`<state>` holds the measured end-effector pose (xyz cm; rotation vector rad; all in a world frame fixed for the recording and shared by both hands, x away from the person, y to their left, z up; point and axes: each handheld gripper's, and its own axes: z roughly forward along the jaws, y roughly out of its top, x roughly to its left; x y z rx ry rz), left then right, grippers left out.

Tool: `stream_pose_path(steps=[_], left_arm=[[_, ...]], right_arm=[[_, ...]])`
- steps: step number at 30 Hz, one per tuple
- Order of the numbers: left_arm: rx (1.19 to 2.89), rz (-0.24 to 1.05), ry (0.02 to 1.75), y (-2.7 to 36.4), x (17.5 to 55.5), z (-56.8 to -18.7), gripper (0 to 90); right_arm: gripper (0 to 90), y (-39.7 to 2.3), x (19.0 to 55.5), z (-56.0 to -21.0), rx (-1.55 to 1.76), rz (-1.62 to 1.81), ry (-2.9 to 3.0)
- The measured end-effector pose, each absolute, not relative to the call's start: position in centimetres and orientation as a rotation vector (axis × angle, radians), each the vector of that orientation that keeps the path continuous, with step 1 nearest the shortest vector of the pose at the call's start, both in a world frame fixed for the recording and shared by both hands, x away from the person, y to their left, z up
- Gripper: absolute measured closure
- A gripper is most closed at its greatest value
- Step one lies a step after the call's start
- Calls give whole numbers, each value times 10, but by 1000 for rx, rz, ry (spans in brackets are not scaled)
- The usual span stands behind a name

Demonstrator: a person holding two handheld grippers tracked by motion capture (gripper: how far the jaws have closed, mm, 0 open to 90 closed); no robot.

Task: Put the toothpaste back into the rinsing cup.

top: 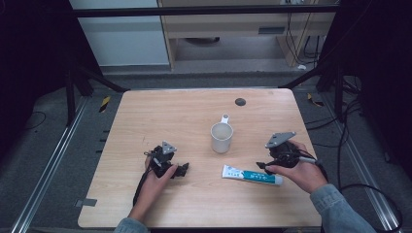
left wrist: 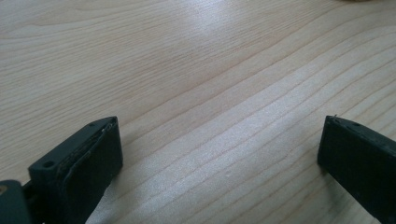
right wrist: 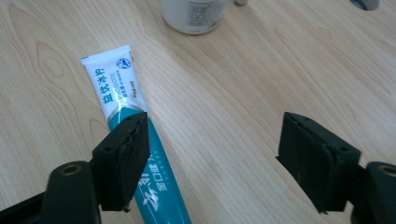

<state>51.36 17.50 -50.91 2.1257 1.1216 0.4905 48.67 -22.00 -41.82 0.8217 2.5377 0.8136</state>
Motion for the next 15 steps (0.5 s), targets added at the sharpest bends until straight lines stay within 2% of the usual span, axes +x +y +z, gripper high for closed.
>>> stream_pose_path(steps=[9,11,15], left_arm=[[2128,490,1121,175,514,-509,0],[2128,491,1119,175,514,-509,0],[2127,490,1120,175,514,-509,0]], right_arm=[[348,-200,496,-424,738,757,2640],[416,-196,496,-425,715,730,2653],[408,-187,499,-429,701,697,2684]])
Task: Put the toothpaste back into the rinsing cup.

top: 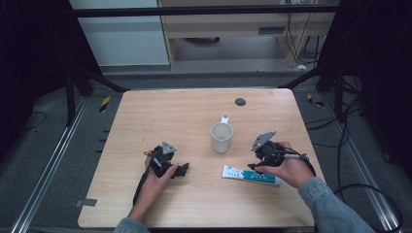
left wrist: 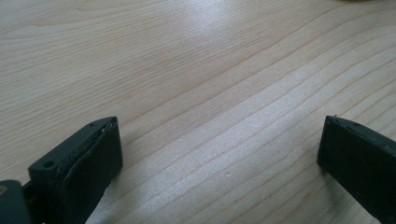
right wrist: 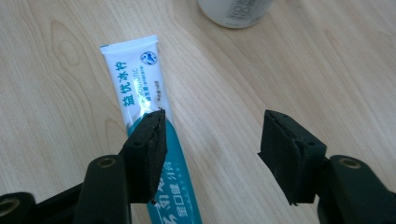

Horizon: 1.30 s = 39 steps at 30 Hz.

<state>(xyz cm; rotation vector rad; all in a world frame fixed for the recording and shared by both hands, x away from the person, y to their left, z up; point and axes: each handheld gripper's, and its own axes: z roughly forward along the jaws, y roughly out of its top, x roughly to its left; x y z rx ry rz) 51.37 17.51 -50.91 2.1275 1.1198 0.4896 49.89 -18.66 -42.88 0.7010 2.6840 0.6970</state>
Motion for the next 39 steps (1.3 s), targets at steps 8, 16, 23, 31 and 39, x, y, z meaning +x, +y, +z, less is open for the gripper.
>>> stream_pose_path(steps=[8,16,23,31,39], left_arm=[[2127,490,1120,175,514,-509,0],[2126,489,1120,175,514,-509,0],[2125,489,1121,175,514,-509,0],[2125,489,1120,175,514,-509,0],[2128,488,1116,175,514,-509,0]], right_arm=[[373,-173,504,-440,687,662,2737],[481,-164,503,-444,638,647,2786],[476,-160,504,-447,623,618,2824],[477,-153,503,-453,588,600,2883],[477,-147,502,-461,564,534,2929]])
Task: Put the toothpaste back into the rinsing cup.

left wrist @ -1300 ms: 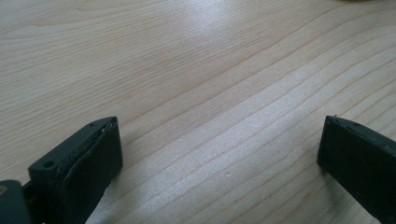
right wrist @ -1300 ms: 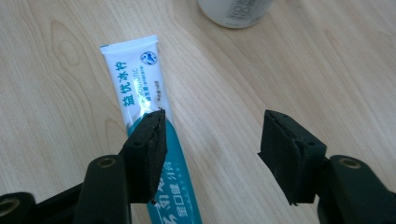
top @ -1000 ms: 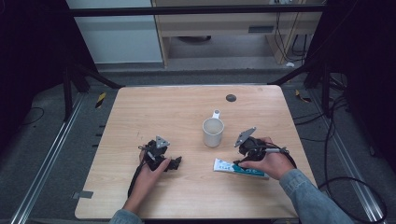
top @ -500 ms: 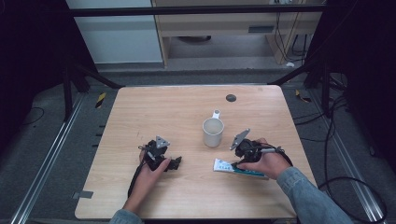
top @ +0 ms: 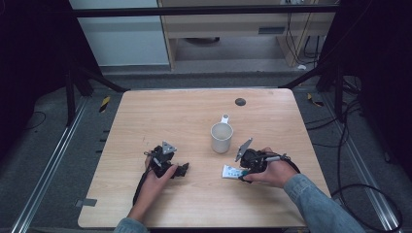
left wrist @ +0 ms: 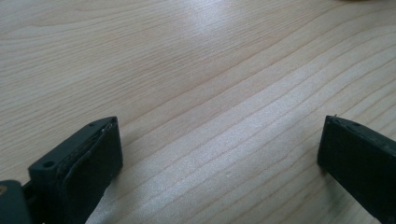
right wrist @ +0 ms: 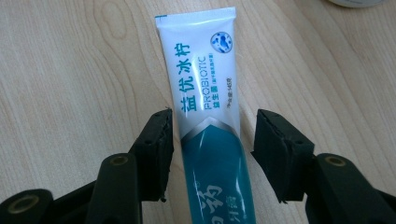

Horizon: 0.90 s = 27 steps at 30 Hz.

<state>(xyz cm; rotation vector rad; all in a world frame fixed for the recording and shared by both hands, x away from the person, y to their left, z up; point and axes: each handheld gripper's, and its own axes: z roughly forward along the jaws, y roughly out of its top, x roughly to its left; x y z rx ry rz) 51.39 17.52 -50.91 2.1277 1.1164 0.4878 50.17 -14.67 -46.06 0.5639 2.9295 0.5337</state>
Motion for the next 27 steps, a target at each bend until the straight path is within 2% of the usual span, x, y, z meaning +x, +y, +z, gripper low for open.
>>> stream_pose_path(steps=[27], left_arm=[[2126,488,1116,175,514,-509,0]], right_arm=[[524,-143,509,-469,549,472,2999]])
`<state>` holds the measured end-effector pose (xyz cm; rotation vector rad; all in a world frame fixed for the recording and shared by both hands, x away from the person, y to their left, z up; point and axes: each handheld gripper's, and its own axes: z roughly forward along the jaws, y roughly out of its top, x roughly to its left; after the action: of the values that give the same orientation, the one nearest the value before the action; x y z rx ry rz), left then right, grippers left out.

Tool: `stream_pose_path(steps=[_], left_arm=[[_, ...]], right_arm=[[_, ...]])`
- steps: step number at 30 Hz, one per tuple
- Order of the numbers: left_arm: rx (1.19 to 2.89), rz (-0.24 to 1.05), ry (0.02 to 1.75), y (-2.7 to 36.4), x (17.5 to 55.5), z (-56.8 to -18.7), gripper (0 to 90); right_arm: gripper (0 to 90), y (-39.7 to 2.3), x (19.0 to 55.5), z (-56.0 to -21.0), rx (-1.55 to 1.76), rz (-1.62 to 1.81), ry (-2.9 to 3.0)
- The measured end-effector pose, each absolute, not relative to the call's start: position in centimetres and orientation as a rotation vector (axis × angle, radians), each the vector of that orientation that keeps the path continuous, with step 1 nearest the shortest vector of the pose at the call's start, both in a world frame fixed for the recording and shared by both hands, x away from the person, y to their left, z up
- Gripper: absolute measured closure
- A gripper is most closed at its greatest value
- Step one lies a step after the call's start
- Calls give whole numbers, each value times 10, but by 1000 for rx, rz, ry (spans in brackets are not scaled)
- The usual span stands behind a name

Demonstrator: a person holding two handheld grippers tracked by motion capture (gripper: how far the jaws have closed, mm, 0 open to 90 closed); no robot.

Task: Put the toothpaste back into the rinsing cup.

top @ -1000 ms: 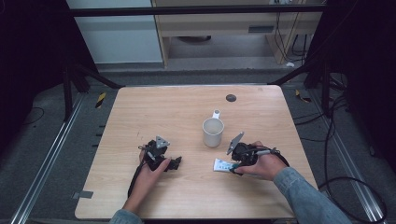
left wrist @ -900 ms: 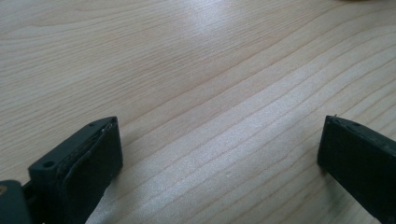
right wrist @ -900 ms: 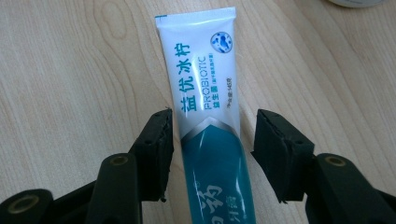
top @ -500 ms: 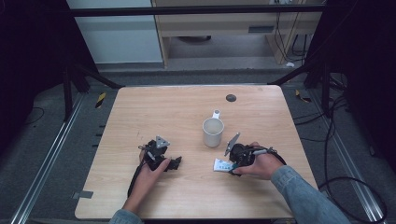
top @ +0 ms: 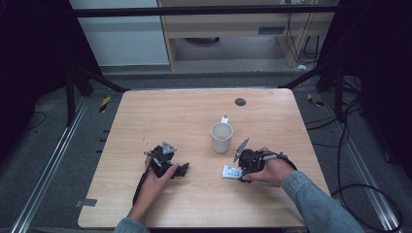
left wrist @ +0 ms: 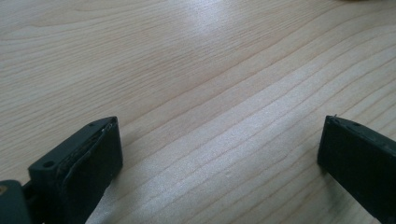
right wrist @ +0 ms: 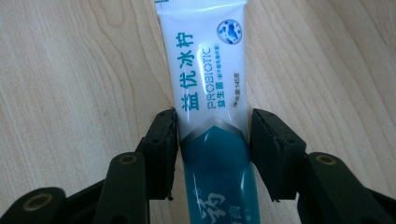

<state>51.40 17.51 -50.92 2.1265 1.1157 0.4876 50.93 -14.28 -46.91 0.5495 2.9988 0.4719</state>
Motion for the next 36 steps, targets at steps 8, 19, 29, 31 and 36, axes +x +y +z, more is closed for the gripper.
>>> stream_pose_path(steps=[8,19,29,31,36], left_arm=[[2128,488,1115,175,514,-509,0],[2129,488,1115,175,514,-509,0],[2129,488,1115,175,514,-509,0],[2128,487,1115,175,514,-509,0],[2129,488,1115,175,514,-509,0]], right_arm=[[553,-142,511,-469,527,468,3018],[642,-141,510,-468,492,439,3022],[772,-143,509,-460,499,477,3002],[782,-144,508,-459,523,487,2995],[793,-149,508,-458,548,530,2958]])
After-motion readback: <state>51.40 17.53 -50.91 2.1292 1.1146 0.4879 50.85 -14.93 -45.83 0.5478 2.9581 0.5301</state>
